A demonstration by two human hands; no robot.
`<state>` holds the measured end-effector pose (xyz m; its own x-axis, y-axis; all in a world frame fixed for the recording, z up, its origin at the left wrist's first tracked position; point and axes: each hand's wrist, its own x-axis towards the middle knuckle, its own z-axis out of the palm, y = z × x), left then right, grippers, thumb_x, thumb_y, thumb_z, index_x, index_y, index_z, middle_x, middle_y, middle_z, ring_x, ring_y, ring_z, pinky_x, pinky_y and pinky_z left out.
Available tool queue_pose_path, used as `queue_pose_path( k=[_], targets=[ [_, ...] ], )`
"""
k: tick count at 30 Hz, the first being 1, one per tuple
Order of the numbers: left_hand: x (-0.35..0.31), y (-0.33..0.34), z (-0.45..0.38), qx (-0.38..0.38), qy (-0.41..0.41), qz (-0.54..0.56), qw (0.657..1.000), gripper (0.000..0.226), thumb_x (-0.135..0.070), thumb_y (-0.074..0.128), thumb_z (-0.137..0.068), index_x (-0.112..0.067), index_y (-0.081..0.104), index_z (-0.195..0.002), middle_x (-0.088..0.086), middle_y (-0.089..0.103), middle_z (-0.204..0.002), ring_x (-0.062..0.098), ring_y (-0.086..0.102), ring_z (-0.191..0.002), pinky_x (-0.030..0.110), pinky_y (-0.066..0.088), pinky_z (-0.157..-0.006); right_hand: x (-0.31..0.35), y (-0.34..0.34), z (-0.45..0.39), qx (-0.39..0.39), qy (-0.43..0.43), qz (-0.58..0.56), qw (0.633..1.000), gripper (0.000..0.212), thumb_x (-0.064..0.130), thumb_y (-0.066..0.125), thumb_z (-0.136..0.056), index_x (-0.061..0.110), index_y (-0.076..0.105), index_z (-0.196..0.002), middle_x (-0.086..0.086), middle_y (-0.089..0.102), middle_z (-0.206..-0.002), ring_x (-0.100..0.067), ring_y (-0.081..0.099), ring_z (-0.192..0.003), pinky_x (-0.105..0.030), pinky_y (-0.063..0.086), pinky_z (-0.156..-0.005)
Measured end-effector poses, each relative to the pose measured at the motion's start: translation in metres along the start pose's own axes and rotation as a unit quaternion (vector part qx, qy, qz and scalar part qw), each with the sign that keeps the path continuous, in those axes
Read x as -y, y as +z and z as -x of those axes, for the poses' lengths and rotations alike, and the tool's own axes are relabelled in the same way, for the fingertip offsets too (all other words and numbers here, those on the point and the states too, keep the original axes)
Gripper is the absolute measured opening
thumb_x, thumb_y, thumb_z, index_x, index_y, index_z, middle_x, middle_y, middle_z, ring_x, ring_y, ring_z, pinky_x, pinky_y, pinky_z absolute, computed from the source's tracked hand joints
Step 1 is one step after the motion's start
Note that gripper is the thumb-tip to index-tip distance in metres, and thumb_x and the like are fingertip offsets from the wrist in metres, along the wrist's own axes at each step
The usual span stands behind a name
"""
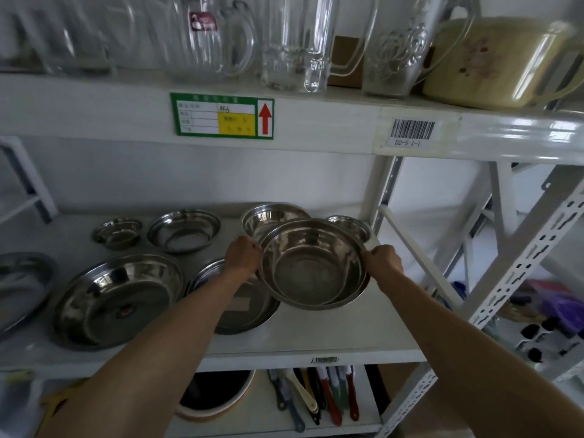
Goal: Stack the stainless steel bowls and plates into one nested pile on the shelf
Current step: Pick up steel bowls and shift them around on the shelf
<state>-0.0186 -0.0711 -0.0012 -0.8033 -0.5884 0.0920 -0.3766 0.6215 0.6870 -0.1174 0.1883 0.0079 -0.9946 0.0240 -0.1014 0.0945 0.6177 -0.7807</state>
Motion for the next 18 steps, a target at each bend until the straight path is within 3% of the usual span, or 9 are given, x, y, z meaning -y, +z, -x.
queue_pose_path(
  k=[3, 5, 8, 12, 14, 18],
  targets=[
    [0.016, -0.02, 0.001, -0.016, -0.02, 0.026, 0.999, 0.029, -0.017, 0.049, -0.088, 0.0, 0.072, -0.088, 0.022, 0.072, -0.091, 0.035, 0.068, -0.089, 0.038, 0.054, -0.082, 0.019, 0.014, 0.007, 0.005, -0.027, -0.021, 0.999, 0.026, 0.042, 0.054, -0.088, 0.017, 0.061, -0.09, -0.005, 0.068, -0.089, -0.025, 0.067, -0.083, -0.043, 0.058, -0.081],
    [0.029, -0.033, 0.001, -0.032, -0.036, 0.04, 0.998, 0.028, -0.019, 0.05, -0.087, 0.0, 0.071, -0.086, 0.019, 0.072, -0.088, 0.033, 0.068, -0.086, 0.037, 0.054, -0.078, 0.031, 0.027, 0.009, 0.015, -0.048, -0.022, 0.998, 0.03, 0.044, 0.055, -0.083, 0.018, 0.065, -0.092, -0.005, 0.07, -0.094, -0.026, 0.067, -0.086, -0.044, 0.058, -0.083],
    [0.046, -0.053, 0.004, -0.055, -0.054, 0.075, 0.994, 0.025, -0.015, 0.051, -0.089, 0.001, 0.07, -0.086, 0.016, 0.068, -0.082, 0.027, 0.063, -0.079, 0.032, 0.046, -0.072, 0.052, 0.045, 0.019, 0.027, -0.048, -0.043, 0.998, 0.021, 0.029, 0.06, -0.086, 0.01, 0.067, -0.093, -0.01, 0.068, -0.092, -0.027, 0.065, -0.086, -0.044, 0.057, -0.086],
    [0.075, -0.078, 0.009, -0.075, -0.076, 0.127, 0.986, 0.023, -0.012, 0.05, -0.089, 0.0, 0.067, -0.08, 0.015, 0.067, -0.074, 0.027, 0.062, -0.068, 0.033, 0.05, -0.064, 0.073, 0.074, 0.032, 0.053, -0.036, -0.056, 0.996, 0.025, 0.027, 0.061, -0.087, 0.009, 0.064, -0.07, -0.008, 0.065, -0.074, -0.024, 0.06, -0.069, -0.033, 0.051, -0.068],
    [0.092, -0.09, 0.011, -0.092, -0.092, 0.146, 0.981, 0.024, -0.011, 0.051, -0.089, 0.004, 0.068, -0.083, 0.021, 0.069, -0.078, 0.029, 0.064, -0.07, 0.04, 0.055, -0.073, 0.082, 0.092, 0.037, 0.068, -0.035, -0.076, 0.994, 0.022, 0.025, 0.06, -0.088, 0.008, 0.065, -0.074, -0.007, 0.063, -0.07, -0.023, 0.058, -0.066, -0.028, 0.047, -0.062],
    [0.118, -0.116, 0.023, -0.144, -0.116, 0.189, 0.964, 0.019, -0.011, 0.055, -0.087, -0.006, 0.072, -0.087, 0.015, 0.068, -0.081, 0.022, 0.062, -0.076, 0.03, 0.048, -0.07, 0.099, 0.125, 0.051, 0.114, -0.047, -0.114, 0.986, 0.024, 0.022, 0.062, -0.088, 0.011, 0.058, -0.066, -0.004, 0.053, -0.059, -0.017, 0.048, -0.053, -0.028, 0.042, -0.055]
  ],
)
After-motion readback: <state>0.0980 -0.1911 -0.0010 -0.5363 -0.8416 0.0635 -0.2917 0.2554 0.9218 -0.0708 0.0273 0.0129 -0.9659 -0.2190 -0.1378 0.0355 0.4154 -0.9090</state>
